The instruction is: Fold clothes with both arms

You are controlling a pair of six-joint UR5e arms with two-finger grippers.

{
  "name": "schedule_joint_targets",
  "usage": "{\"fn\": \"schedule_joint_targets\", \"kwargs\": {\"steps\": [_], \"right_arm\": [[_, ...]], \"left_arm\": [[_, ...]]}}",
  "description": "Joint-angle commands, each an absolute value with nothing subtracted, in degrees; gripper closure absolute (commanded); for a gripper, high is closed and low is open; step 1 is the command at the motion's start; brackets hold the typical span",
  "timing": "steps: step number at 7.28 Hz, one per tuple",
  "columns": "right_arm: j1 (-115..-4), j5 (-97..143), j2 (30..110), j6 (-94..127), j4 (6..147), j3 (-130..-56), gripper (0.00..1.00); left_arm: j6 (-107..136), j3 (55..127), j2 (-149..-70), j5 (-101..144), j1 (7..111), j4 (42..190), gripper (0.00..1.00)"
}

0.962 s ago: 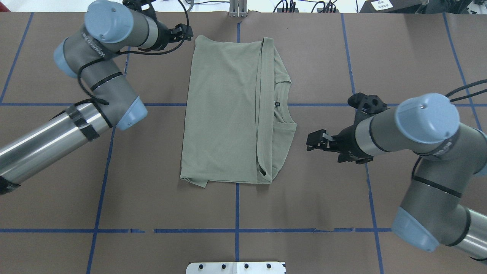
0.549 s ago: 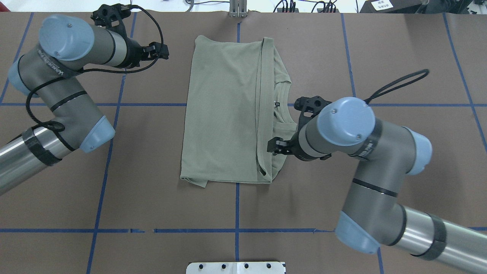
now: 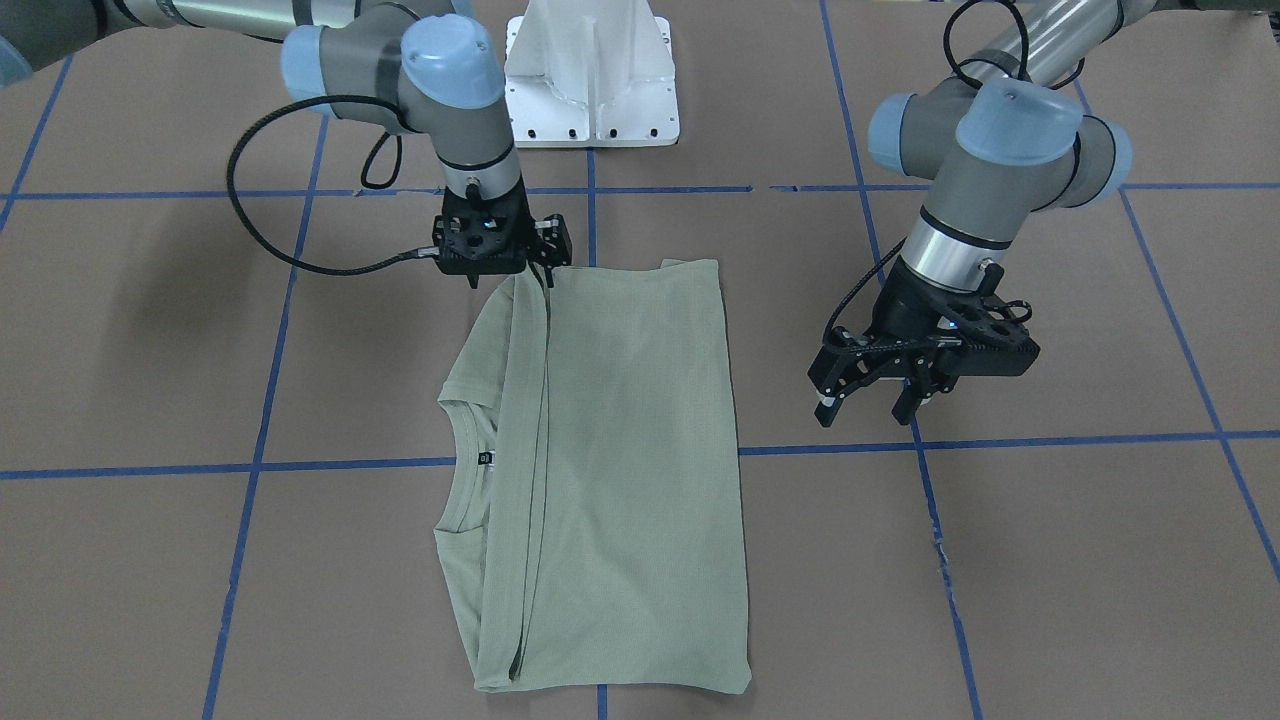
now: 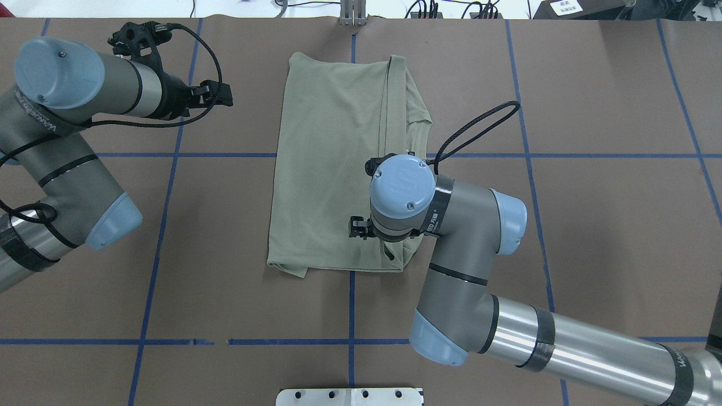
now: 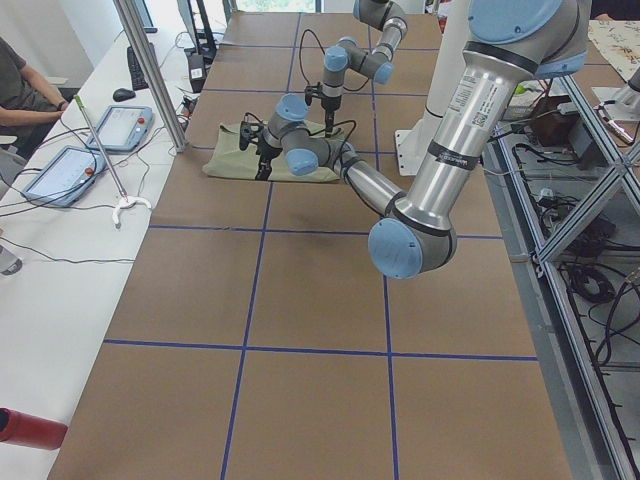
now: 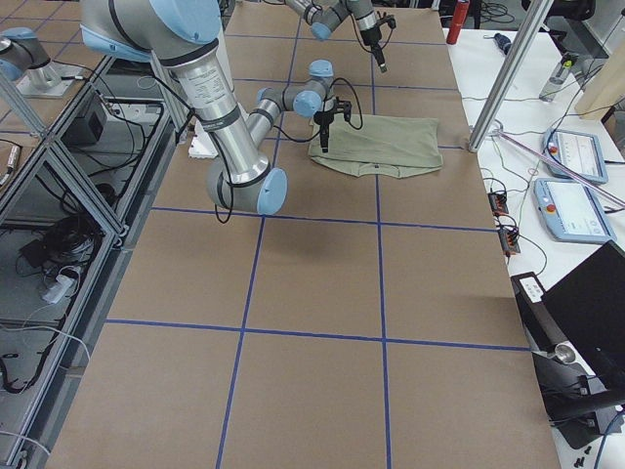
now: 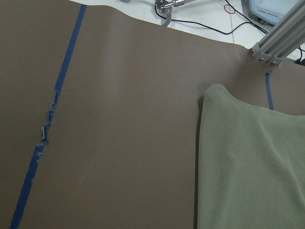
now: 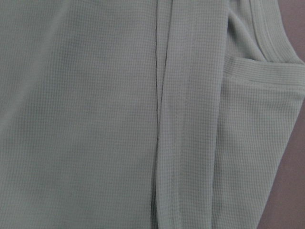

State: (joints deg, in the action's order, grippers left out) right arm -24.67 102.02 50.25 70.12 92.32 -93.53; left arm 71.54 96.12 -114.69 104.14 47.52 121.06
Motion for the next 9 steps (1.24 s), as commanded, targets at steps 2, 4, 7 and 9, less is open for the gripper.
{"fn": "schedule_joint_targets", "kwargs": {"steps": [2,4,7,9], "right_arm": [[-24.17,102.65,49.13,67.42,96.77,-91.85,0.00],[-24.17,102.74,48.78,65.57,98.95,-91.32,0.00],[-24.26,102.74,48.87,65.13,99.05,-90.26,0.00],[-24.87,102.92,49.39,64.60,99.31,-90.26,0.00]], "left_arm": [[71.54,95.98,-114.61,104.06,47.37,121.11,0.00],[71.89,96.06,-114.70,104.24,47.20,121.11,0.00],[71.81,95.80,-114.79,104.24,47.11,121.29,0.00],[71.81,95.80,-114.87,104.24,47.11,121.29,0.00]]}}
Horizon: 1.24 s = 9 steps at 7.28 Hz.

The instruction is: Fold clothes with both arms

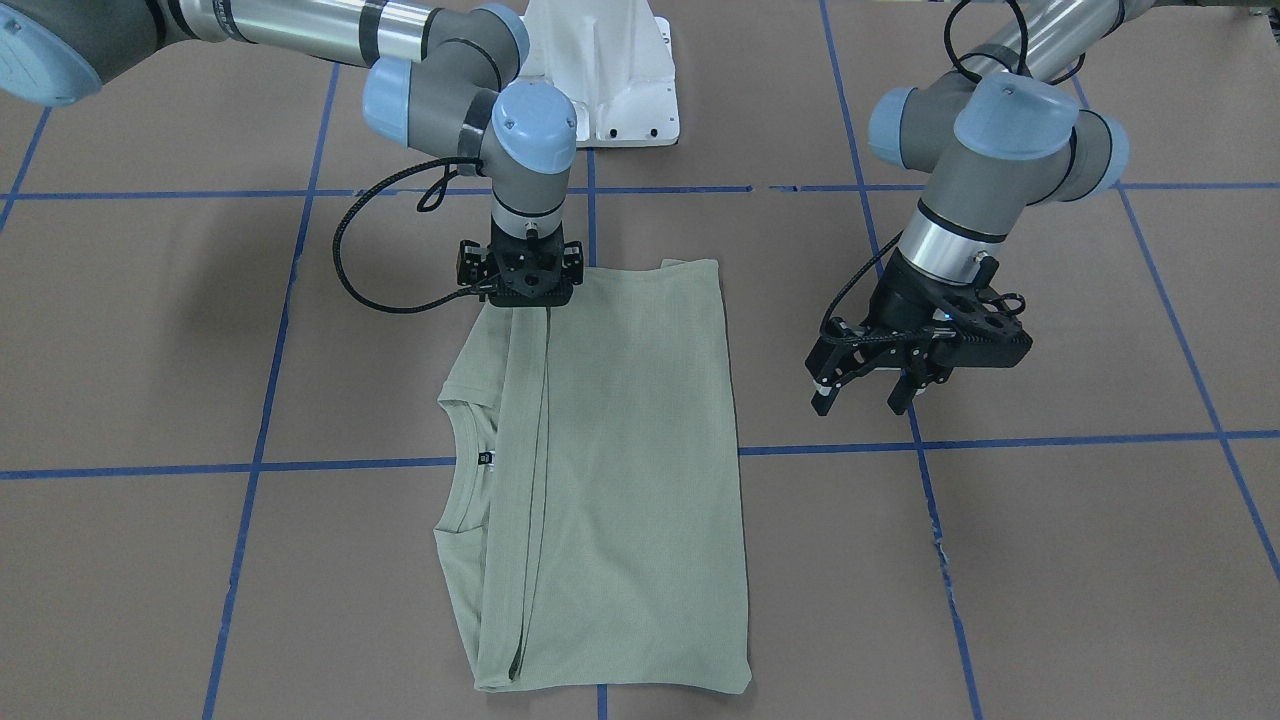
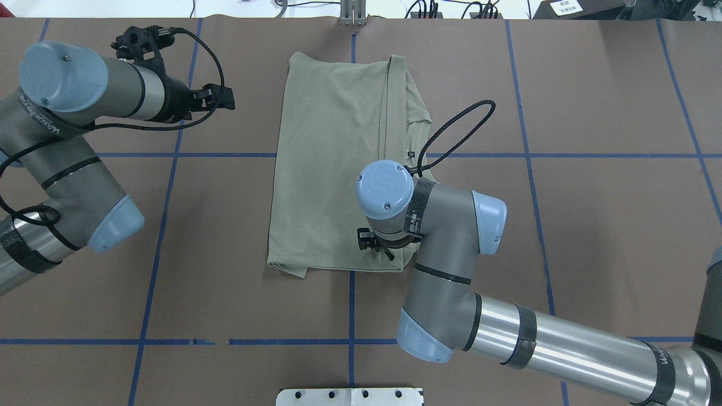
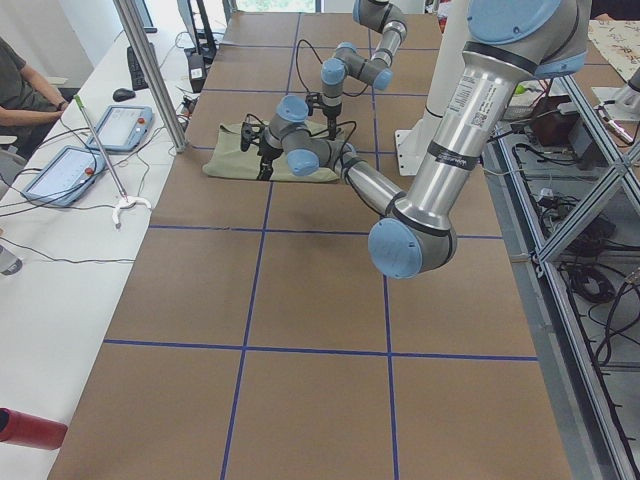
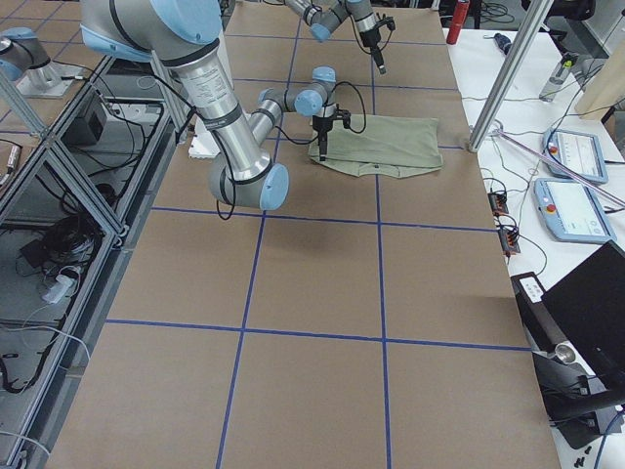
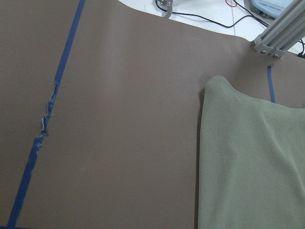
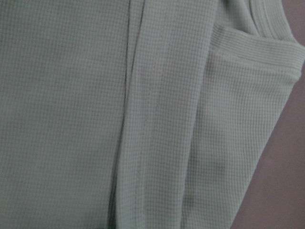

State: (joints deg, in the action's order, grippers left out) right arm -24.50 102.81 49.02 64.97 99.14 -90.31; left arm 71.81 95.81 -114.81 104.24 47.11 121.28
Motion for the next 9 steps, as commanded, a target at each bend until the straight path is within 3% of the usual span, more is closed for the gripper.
{"fn": "schedule_joint_targets", "kwargs": {"steps": [1,3,7,9], "right_arm": [[-25.05,102.92,49.13,64.25,102.80,-90.61,0.00],[-26.88,104.14,49.91,61.45,107.47,-93.06,0.00],[-33.90,106.16,60.90,51.88,109.41,-103.94,0.00],[-34.98,108.20,55.84,51.85,108.38,-102.58,0.00]], "left_arm": [[71.98,95.71,-114.96,104.24,46.94,121.46,0.00],[72.07,95.80,-115.05,104.24,46.93,121.46,0.00],[72.25,96.42,-115.49,104.33,46.41,121.11,0.00],[72.16,96.33,-115.49,104.33,46.41,121.11,0.00]]}}
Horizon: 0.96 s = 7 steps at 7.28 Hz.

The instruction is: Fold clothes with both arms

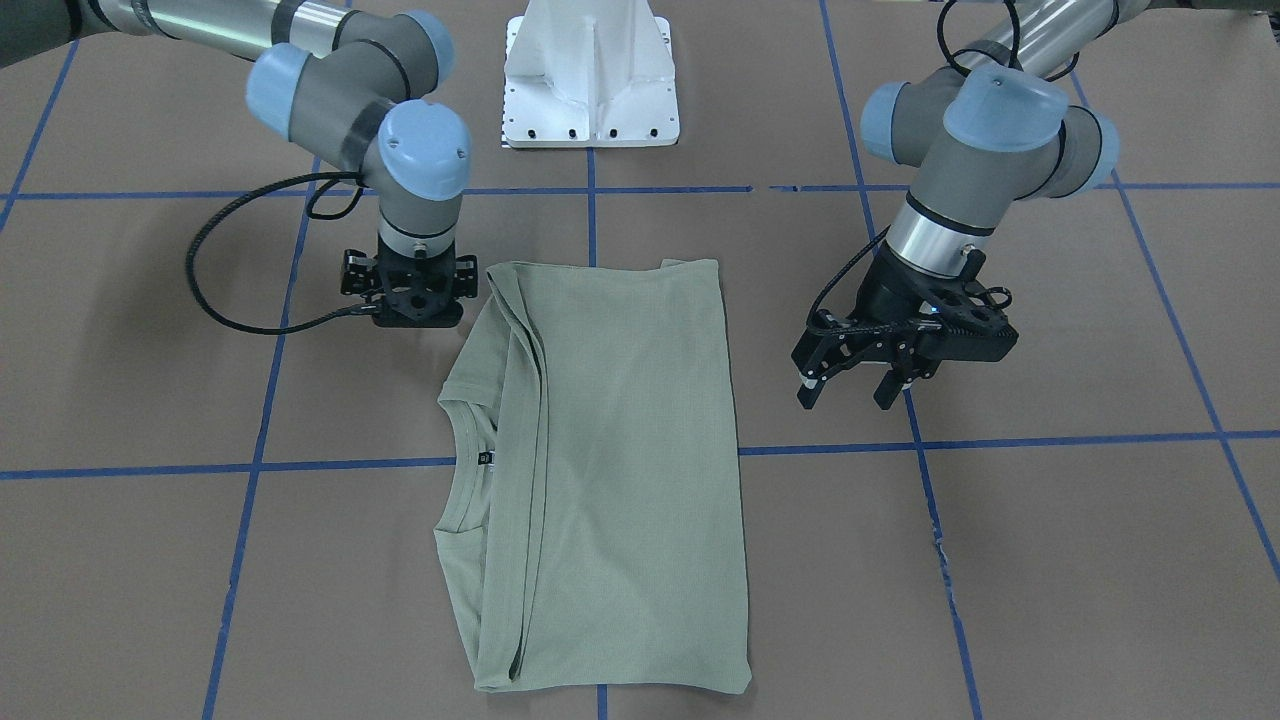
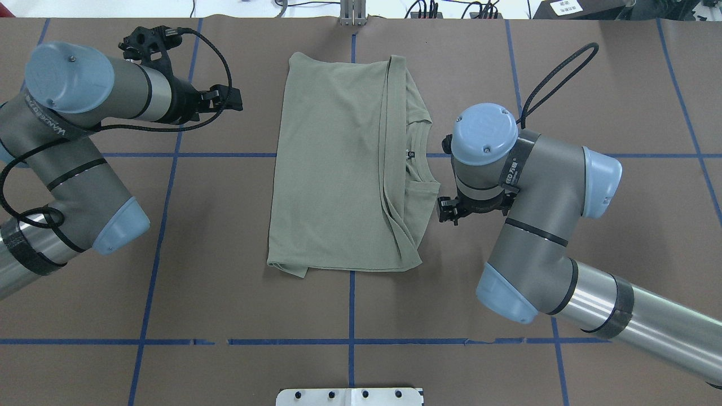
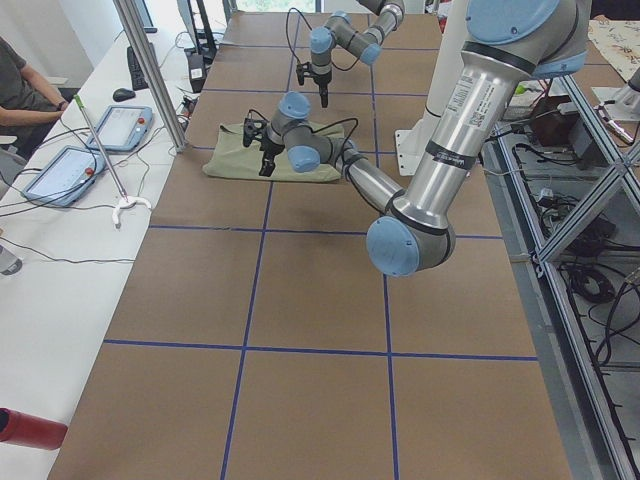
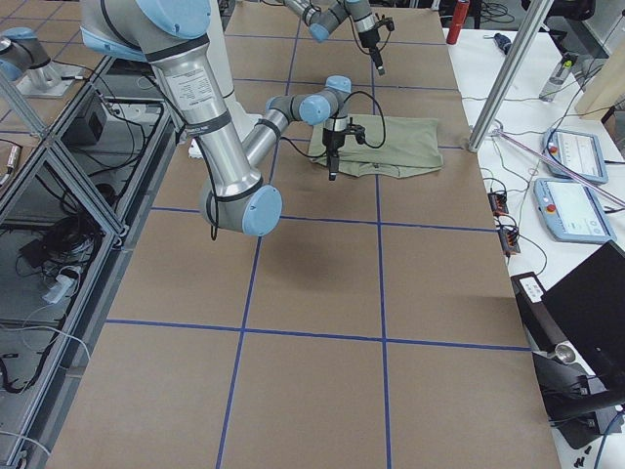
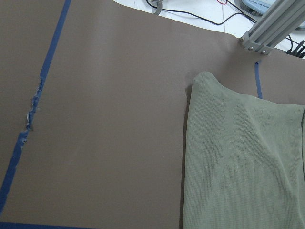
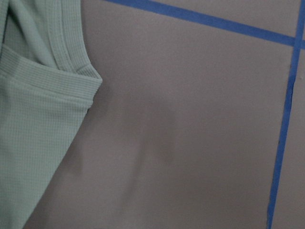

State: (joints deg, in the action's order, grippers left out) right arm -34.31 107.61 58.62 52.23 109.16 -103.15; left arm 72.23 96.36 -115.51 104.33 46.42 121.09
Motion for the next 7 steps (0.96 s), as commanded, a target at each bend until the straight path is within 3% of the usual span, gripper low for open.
{"fn": "schedule_joint_targets", "kwargs": {"steps": [1,3,5,6,7], "right_arm": [[-34.98,108.11,52.94,51.77,101.58,-98.74,0.00],[-33.93,108.11,51.77,52.20,86.89,-91.17,0.00],[-31.04,107.50,50.02,53.69,85.52,-88.87,0.02],[-30.59,107.49,50.01,53.88,85.43,-88.68,0.15],[-30.32,107.40,49.75,53.79,83.86,-87.20,0.15]], "left_arm": [[72.07,96.24,-115.31,104.24,46.41,121.11,0.00],[71.72,95.80,-114.70,104.24,46.32,121.46,0.00],[71.72,95.71,-114.70,104.24,46.32,121.55,0.00],[71.72,95.63,-114.61,104.24,46.41,121.55,0.00],[71.72,95.54,-114.61,104.24,46.41,121.64,0.00]]}}
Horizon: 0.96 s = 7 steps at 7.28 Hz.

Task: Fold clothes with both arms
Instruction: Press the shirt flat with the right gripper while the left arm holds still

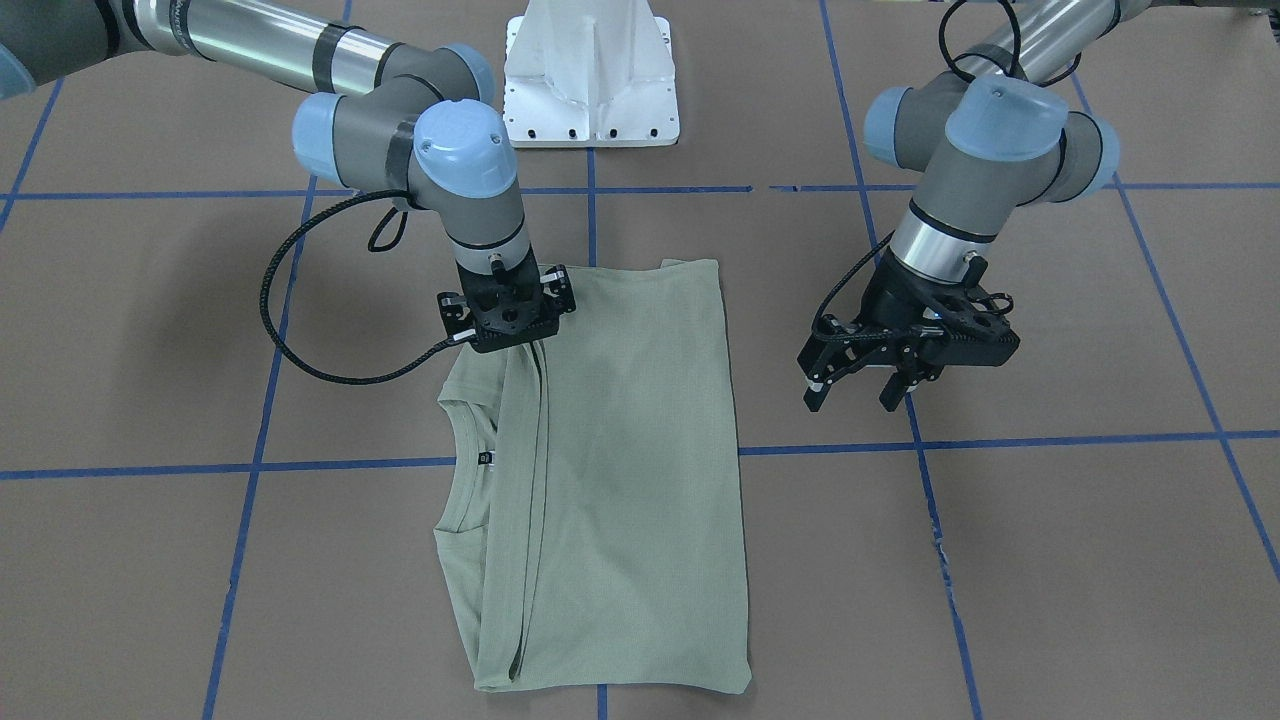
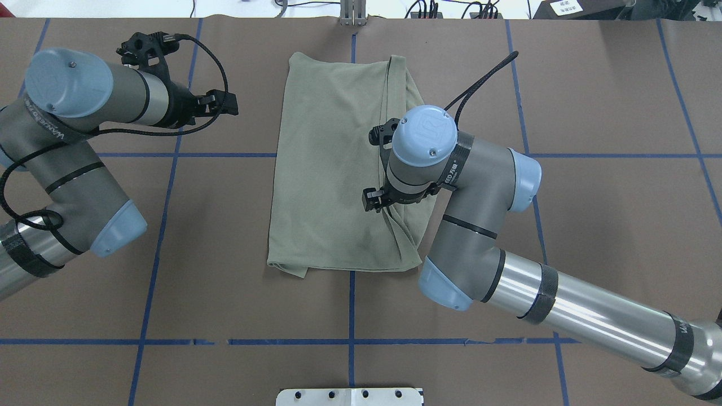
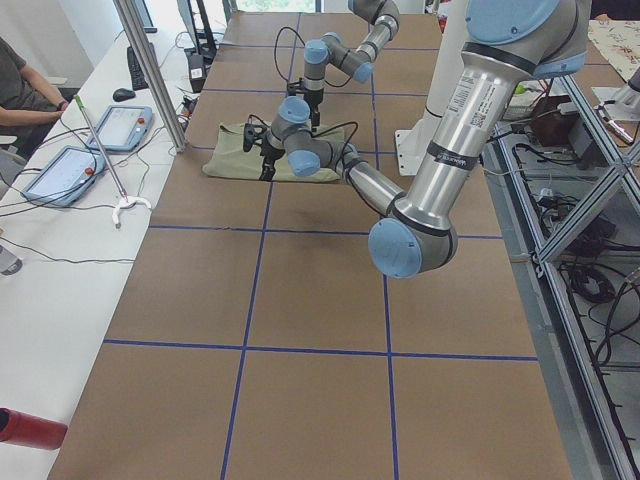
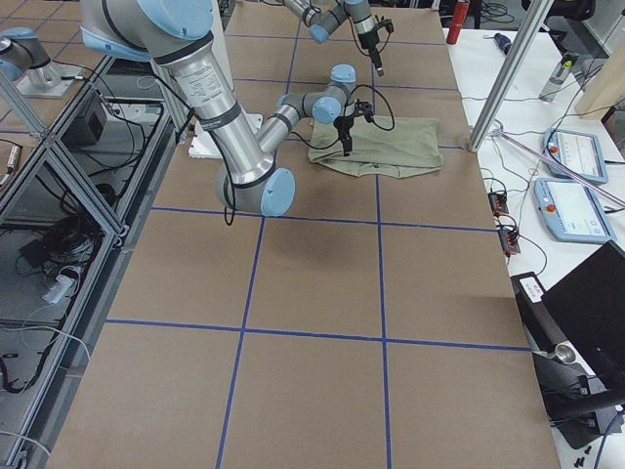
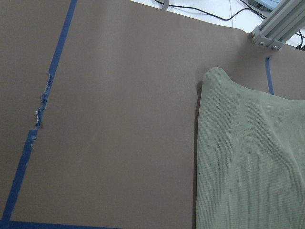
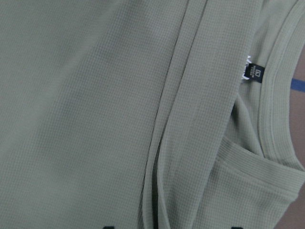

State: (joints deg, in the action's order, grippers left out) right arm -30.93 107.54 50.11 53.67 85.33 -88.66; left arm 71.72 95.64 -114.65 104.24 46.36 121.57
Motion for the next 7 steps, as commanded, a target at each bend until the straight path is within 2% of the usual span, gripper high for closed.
{"fn": "schedule_joint_targets", "kwargs": {"steps": [1,3,5,6,7], "right_arm": [[-30.24,107.40,49.22,53.79,79.76,-83.71,0.17],[-30.32,107.49,48.43,54.05,77.87,-81.21,0.30],[-30.32,107.66,48.08,53.96,78.05,-81.30,0.46],[-30.32,107.93,48.16,53.96,78.13,-81.65,0.58],[-30.32,108.02,48.16,53.88,78.13,-81.74,0.60]], "left_arm": [[71.72,95.54,-114.61,104.24,46.32,121.64,0.00],[71.72,95.54,-114.61,104.24,46.32,121.64,0.00],[71.72,95.54,-114.26,104.24,46.32,121.64,0.00],[71.72,95.54,-114.00,104.15,46.32,121.73,0.00],[71.72,95.54,-113.82,104.15,46.32,121.82,0.00]]}}
